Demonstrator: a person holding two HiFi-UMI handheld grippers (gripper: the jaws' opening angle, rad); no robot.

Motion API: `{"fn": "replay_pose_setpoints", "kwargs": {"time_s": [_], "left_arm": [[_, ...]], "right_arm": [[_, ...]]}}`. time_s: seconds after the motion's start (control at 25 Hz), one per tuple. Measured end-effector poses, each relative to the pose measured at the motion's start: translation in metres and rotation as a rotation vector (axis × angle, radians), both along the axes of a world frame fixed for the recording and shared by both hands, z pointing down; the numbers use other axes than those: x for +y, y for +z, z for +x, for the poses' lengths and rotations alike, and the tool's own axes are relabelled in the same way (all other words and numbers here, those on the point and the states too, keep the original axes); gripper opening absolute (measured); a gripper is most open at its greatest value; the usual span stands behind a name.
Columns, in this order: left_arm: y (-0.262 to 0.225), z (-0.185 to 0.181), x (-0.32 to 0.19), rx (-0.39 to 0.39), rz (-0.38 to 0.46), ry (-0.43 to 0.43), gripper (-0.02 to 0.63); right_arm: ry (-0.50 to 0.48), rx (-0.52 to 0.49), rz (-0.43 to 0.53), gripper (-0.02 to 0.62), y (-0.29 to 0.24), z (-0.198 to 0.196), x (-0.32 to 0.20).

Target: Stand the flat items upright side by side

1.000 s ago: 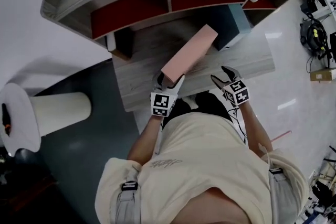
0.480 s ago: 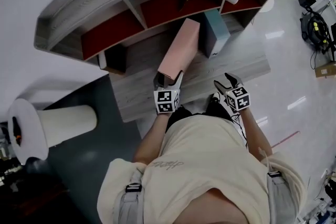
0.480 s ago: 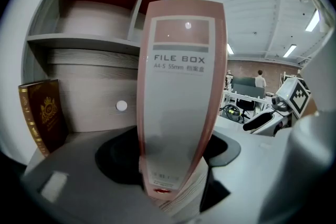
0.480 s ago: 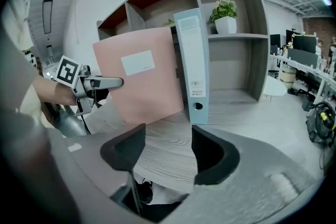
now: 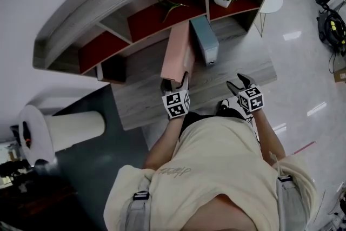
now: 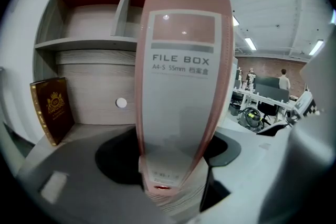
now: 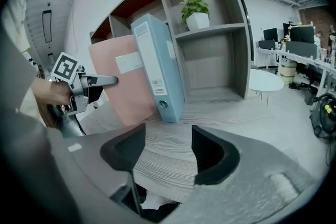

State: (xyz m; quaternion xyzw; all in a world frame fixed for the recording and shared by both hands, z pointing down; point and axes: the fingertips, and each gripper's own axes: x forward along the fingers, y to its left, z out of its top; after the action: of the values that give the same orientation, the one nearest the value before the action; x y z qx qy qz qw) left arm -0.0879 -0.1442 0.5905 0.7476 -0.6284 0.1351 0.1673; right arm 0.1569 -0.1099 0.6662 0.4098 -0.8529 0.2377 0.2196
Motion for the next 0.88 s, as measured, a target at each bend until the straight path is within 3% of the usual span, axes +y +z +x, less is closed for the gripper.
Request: {"fn": "replay_pose_setpoints", "kwargs": {"time_s": [0.4, 0.68, 0.88], "left_arm": [[0.002, 0.025, -0.023, -0.003, -0.024, -0.147, 0.341], [0.002, 0.043, -0.060, -0.027, -0.047, -0.113, 0.331], [0.005, 0.053, -0.075, -0.043, -0.081, -0.021, 0.345]], "right_arm": [[-0.070, -0.025, -0.023, 0.268, 0.014, 0.041, -0.024], [-0.091, -0.039, -0.063, 0.268, 0.027, 0.052, -0.028], [-0.082, -0.057, -0.086, 0.268, 0.034, 0.059, -0.032]]}}
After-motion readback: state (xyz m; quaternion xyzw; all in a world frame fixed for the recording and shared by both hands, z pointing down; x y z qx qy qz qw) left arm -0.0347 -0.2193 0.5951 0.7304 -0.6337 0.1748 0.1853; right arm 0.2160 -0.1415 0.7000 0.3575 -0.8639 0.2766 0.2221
